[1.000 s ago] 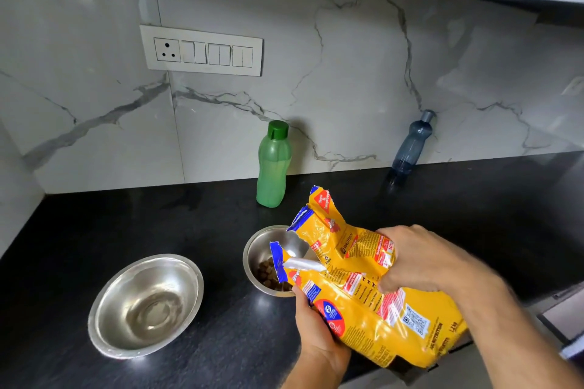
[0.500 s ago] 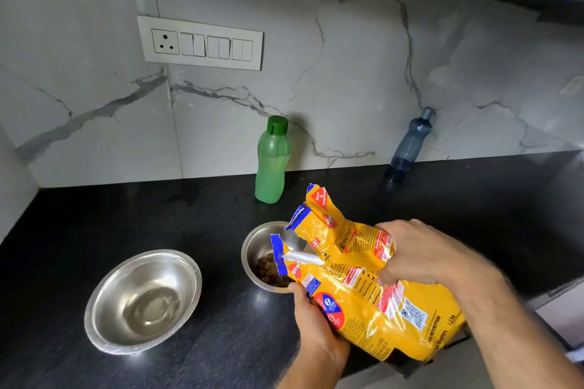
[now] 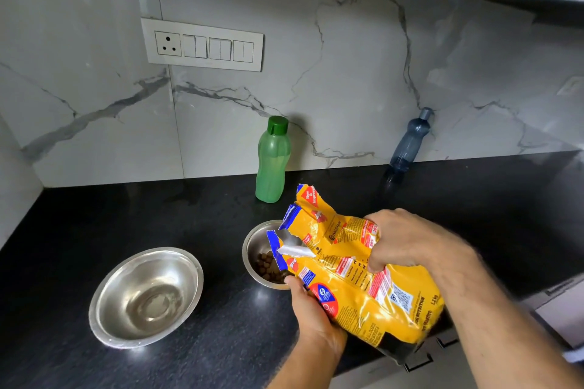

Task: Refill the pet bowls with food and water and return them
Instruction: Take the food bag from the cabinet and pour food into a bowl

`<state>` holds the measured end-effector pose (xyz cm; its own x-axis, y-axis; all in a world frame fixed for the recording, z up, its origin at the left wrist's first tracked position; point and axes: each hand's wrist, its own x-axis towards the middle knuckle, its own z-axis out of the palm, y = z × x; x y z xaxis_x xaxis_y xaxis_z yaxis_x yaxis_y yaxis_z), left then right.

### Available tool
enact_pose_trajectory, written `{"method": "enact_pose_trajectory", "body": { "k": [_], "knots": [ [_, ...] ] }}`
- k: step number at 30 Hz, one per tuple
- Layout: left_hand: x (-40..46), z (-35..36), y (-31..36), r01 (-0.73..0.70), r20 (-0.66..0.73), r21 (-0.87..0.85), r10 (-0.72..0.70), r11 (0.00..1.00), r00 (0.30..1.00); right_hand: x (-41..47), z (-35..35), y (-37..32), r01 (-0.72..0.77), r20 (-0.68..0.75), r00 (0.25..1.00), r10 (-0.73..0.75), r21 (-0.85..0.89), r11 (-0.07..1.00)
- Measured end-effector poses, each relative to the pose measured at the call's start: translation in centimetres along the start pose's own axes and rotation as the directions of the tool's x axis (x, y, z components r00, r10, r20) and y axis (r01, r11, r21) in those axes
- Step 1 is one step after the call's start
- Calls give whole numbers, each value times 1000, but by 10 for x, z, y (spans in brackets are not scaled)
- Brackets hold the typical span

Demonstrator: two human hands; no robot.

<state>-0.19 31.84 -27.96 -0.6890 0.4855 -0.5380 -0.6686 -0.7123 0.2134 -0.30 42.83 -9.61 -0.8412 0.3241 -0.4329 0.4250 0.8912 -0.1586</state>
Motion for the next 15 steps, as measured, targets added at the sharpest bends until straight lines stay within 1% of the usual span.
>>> {"method": "enact_pose_trajectory", "body": {
  "k": [7, 15],
  "knots": [
    [3, 0, -4, -26, -24, 45, 27, 999, 999, -7, 0, -4, -3, -18, 1000, 3, -22, 1000],
    [3, 11, -3, -19, -33, 20, 20, 1000, 999, -11, -9, 0, 8, -23, 1000, -9, -36, 999]
  ]
}}
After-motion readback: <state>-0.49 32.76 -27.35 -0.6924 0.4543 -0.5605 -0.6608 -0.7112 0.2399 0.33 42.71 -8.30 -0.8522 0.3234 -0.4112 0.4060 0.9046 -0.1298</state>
